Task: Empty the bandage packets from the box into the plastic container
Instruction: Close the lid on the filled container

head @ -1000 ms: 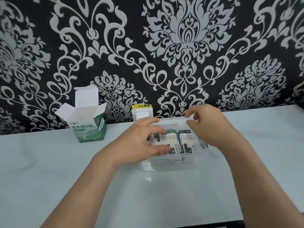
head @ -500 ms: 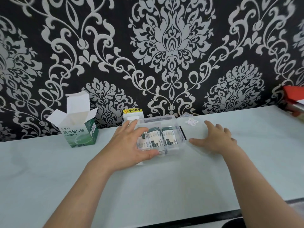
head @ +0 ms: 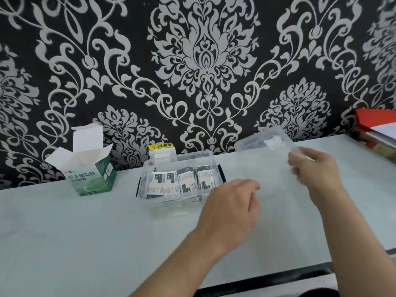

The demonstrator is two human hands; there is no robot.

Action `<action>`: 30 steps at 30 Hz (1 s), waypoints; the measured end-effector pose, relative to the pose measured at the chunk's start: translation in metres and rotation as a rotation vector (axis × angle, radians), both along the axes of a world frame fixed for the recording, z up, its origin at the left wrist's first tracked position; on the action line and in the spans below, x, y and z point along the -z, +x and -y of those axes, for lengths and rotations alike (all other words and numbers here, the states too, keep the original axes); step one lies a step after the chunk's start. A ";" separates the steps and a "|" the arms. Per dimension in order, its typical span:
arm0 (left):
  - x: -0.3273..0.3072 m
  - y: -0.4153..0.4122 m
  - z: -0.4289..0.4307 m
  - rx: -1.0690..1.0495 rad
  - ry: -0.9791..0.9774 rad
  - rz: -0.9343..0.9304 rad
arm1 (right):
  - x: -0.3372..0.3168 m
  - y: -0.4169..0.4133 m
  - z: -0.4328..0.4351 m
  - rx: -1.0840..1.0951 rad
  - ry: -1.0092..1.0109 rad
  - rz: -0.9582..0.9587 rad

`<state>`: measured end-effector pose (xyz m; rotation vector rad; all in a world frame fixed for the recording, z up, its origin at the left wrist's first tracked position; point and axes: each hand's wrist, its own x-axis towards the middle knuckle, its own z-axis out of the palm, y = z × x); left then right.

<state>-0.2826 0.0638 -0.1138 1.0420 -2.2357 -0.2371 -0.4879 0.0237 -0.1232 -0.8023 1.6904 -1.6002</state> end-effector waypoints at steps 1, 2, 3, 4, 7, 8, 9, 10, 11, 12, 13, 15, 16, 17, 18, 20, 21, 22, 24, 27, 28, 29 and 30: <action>-0.010 0.001 0.005 -0.022 -0.084 -0.090 | -0.006 -0.001 -0.004 -0.021 -0.082 0.107; -0.020 0.003 0.011 -0.062 -0.175 -0.175 | -0.012 -0.001 -0.008 -0.072 -0.154 0.218; -0.031 0.008 0.017 -0.124 -0.232 -0.240 | -0.017 0.001 -0.011 -0.140 -0.209 0.304; -0.044 0.014 0.023 -0.195 -0.229 -0.279 | -0.021 0.004 -0.012 -0.216 -0.236 0.348; -0.072 0.036 0.037 -0.323 0.103 -0.228 | -0.034 0.027 -0.012 -0.480 -0.185 0.299; -0.074 0.044 0.041 -0.294 0.266 -0.256 | -0.037 0.037 -0.009 -0.536 -0.166 0.293; -0.075 0.051 0.045 -0.256 0.411 -0.345 | -0.039 0.044 -0.007 -0.551 -0.155 0.323; -0.073 0.061 0.048 -0.257 0.482 -0.454 | -0.040 0.052 -0.003 -0.545 -0.153 0.382; -0.069 0.070 0.051 -0.296 0.500 -0.550 | -0.040 0.057 -0.001 -0.538 -0.154 0.440; -0.065 0.081 0.055 -0.362 0.490 -0.637 | -0.040 0.062 0.002 -0.559 -0.149 0.465; -0.061 0.091 0.056 -0.426 0.480 -0.720 | -0.040 0.066 0.003 -0.595 -0.130 0.446; -0.054 0.107 0.059 -0.506 0.494 -0.821 | -0.040 0.078 0.005 -0.638 -0.075 0.321; -0.051 0.113 0.059 -0.524 0.519 -0.824 | -0.038 0.085 0.009 -0.621 -0.058 0.237; -0.048 0.118 0.059 -0.536 0.537 -0.794 | -0.038 0.091 0.010 -0.588 -0.053 0.151; -0.045 0.123 0.058 -0.550 0.540 -0.751 | -0.037 0.098 0.013 -0.551 -0.052 0.055; -0.043 0.132 0.055 -0.600 0.481 -0.600 | -0.033 0.108 0.019 -0.490 -0.026 -0.146; -0.044 0.136 0.054 -0.635 0.431 -0.491 | -0.032 0.111 0.020 -0.473 0.006 -0.237; -0.044 0.141 0.054 -0.668 0.397 -0.394 | -0.030 0.113 0.020 -0.463 0.040 -0.324; -0.045 0.148 0.054 -0.693 0.399 -0.283 | -0.029 0.116 0.021 -0.440 0.092 -0.464; -0.038 0.151 0.056 -0.704 0.459 -0.138 | -0.033 0.120 0.020 -0.420 0.129 -0.614; -0.035 0.153 0.057 -0.701 0.472 -0.114 | -0.035 0.122 0.019 -0.414 0.156 -0.674; -0.033 0.153 0.058 -0.694 0.487 -0.114 | -0.037 0.124 0.018 -0.401 0.180 -0.741; -0.033 0.155 0.058 -0.685 0.496 -0.130 | -0.039 0.126 0.017 -0.380 0.195 -0.811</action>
